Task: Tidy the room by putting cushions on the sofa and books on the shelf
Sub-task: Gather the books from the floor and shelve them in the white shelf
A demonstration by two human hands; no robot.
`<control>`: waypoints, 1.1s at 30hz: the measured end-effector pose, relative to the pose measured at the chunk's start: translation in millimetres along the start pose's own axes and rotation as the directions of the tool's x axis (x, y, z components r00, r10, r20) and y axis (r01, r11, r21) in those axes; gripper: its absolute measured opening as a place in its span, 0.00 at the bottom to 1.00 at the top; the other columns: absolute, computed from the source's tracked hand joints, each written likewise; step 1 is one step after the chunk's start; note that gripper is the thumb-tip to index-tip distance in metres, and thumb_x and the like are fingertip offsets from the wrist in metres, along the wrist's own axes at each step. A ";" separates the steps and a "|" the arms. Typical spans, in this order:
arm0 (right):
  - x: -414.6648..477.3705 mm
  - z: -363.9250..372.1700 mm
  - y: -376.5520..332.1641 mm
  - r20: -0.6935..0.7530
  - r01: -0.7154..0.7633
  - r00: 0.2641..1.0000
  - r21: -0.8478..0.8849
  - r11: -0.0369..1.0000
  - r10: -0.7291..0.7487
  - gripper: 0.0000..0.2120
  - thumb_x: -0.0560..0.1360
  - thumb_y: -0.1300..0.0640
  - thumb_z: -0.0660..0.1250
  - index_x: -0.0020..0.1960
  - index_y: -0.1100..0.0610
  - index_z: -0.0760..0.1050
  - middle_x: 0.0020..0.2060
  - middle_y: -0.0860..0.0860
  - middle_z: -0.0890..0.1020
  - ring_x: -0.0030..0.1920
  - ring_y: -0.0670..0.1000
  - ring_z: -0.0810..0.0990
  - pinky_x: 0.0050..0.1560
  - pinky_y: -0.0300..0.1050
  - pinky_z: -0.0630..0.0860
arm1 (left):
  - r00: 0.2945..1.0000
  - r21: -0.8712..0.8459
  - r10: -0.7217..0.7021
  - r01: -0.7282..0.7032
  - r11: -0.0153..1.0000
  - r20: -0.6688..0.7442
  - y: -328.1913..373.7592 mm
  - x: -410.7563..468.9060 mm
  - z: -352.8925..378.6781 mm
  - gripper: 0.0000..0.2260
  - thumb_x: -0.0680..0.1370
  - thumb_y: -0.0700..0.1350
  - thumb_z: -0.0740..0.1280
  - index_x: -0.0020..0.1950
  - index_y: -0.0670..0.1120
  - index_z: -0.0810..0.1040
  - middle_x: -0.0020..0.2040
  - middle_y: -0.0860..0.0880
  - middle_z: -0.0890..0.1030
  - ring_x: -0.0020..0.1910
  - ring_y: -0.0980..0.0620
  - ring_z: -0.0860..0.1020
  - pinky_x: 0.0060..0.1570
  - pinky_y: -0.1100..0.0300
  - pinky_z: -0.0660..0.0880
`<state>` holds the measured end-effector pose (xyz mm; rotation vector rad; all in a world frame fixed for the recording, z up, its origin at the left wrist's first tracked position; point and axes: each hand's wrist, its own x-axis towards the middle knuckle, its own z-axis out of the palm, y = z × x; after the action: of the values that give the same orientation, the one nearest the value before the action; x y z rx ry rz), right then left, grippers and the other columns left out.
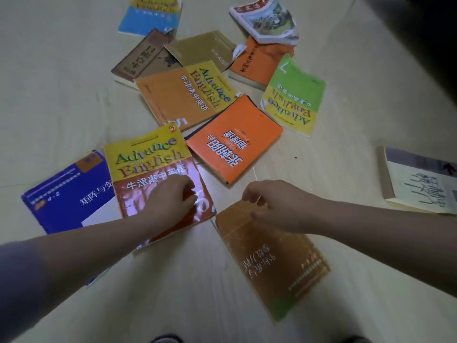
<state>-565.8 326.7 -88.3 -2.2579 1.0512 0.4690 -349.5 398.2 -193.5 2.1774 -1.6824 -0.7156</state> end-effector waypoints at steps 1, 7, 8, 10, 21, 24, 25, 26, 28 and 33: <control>0.7 1.9 -1.7 0.008 -0.014 1.000 0.016 1.000 0.014 0.16 0.78 0.52 0.63 0.65 0.52 0.71 0.60 0.50 0.77 0.57 0.50 0.76 0.55 0.44 0.75 | 1.000 -0.007 0.001 -0.001 1.000 0.002 -0.7 -1.9 0.2 0.06 0.74 0.43 0.68 0.50 0.43 0.78 0.49 0.46 0.80 0.48 0.47 0.76 0.47 0.53 0.73; 36.3 12.3 -15.2 0.036 -0.069 0.997 0.053 0.996 0.067 0.17 0.78 0.50 0.64 0.65 0.54 0.73 0.59 0.51 0.77 0.57 0.52 0.76 0.57 0.45 0.74 | 0.995 -0.033 -0.093 0.092 0.995 -0.036 -17.9 -9.7 -12.8 0.10 0.74 0.44 0.68 0.55 0.44 0.77 0.54 0.46 0.78 0.52 0.47 0.77 0.49 0.54 0.73; 42.8 16.0 -17.4 0.027 -0.078 0.997 0.068 0.995 0.077 0.18 0.77 0.49 0.65 0.65 0.54 0.73 0.59 0.51 0.77 0.58 0.52 0.76 0.59 0.48 0.74 | 0.990 -0.048 -0.127 0.124 0.991 -0.062 -23.2 -13.3 -16.6 0.11 0.74 0.44 0.68 0.56 0.44 0.77 0.55 0.46 0.78 0.53 0.47 0.77 0.50 0.54 0.74; 55.7 24.8 -24.7 0.025 -0.082 0.996 0.100 0.992 0.080 0.19 0.78 0.49 0.65 0.66 0.55 0.72 0.61 0.52 0.77 0.60 0.53 0.75 0.59 0.45 0.72 | 0.968 -0.059 -0.220 0.214 0.975 -0.119 -35.7 -23.6 -24.4 0.13 0.72 0.45 0.69 0.55 0.44 0.77 0.55 0.45 0.79 0.54 0.45 0.76 0.51 0.53 0.73; 105.0 35.2 -40.9 0.116 -0.188 0.980 0.312 0.931 0.159 0.27 0.76 0.55 0.68 0.70 0.64 0.64 0.63 0.61 0.75 0.56 0.58 0.79 0.56 0.52 0.76 | 0.656 -0.499 -0.754 0.648 0.576 -0.018 -55.8 -51.2 -43.0 0.26 0.72 0.47 0.73 0.65 0.40 0.68 0.54 0.43 0.74 0.50 0.46 0.75 0.45 0.54 0.75; 108.8 44.4 -29.1 0.144 -0.216 0.975 0.420 0.881 0.170 0.25 0.74 0.54 0.69 0.66 0.63 0.67 0.56 0.59 0.76 0.52 0.56 0.79 0.53 0.51 0.78 | 0.594 -0.581 -0.802 0.677 0.452 0.068 -56.6 -48.1 -45.8 0.28 0.72 0.50 0.73 0.66 0.40 0.68 0.54 0.43 0.75 0.50 0.43 0.77 0.45 0.51 0.77; 110.4 46.8 -25.5 0.154 -0.227 0.973 0.460 0.859 0.174 0.22 0.73 0.54 0.69 0.62 0.63 0.69 0.51 0.58 0.76 0.47 0.55 0.78 0.48 0.48 0.76 | 0.592 -0.597 -0.798 0.683 0.421 0.114 -56.2 -47.2 -47.3 0.27 0.72 0.51 0.73 0.64 0.39 0.69 0.54 0.42 0.77 0.48 0.44 0.78 0.40 0.54 0.76; 111.2 47.7 -23.0 0.163 -0.240 0.970 0.499 0.833 0.181 0.18 0.73 0.54 0.70 0.57 0.64 0.72 0.46 0.58 0.76 0.43 0.53 0.77 0.44 0.46 0.74 | 0.603 -0.594 -0.781 0.692 0.411 0.161 -56.1 -46.5 -48.6 0.25 0.72 0.52 0.72 0.62 0.39 0.73 0.52 0.41 0.79 0.43 0.45 0.78 0.36 0.57 0.73; 111.6 47.2 -20.7 0.198 -0.276 0.960 0.595 0.755 0.196 0.16 0.73 0.55 0.70 0.54 0.66 0.77 0.43 0.58 0.77 0.39 0.52 0.76 0.38 0.43 0.73 | 0.646 -0.595 -0.720 0.691 0.409 0.255 -49.3 -47.3 -52.0 0.19 0.74 0.53 0.71 0.56 0.41 0.78 0.46 0.42 0.82 0.35 0.49 0.76 0.32 0.60 0.69; 110.7 46.4 -17.7 0.258 -0.286 0.954 0.636 0.717 0.152 0.17 0.76 0.52 0.68 0.57 0.65 0.77 0.48 0.60 0.80 0.43 0.54 0.78 0.43 0.45 0.75 | 0.755 -0.734 -0.552 0.590 0.336 0.354 -25.2 -44.3 -42.5 0.11 0.80 0.43 0.63 0.62 0.49 0.74 0.57 0.46 0.81 0.53 0.45 0.81 0.49 0.50 0.79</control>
<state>-485.8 303.0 -176.4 -1.4248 1.1627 0.3181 -314.1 444.7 -162.2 1.9252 -0.2628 -1.3837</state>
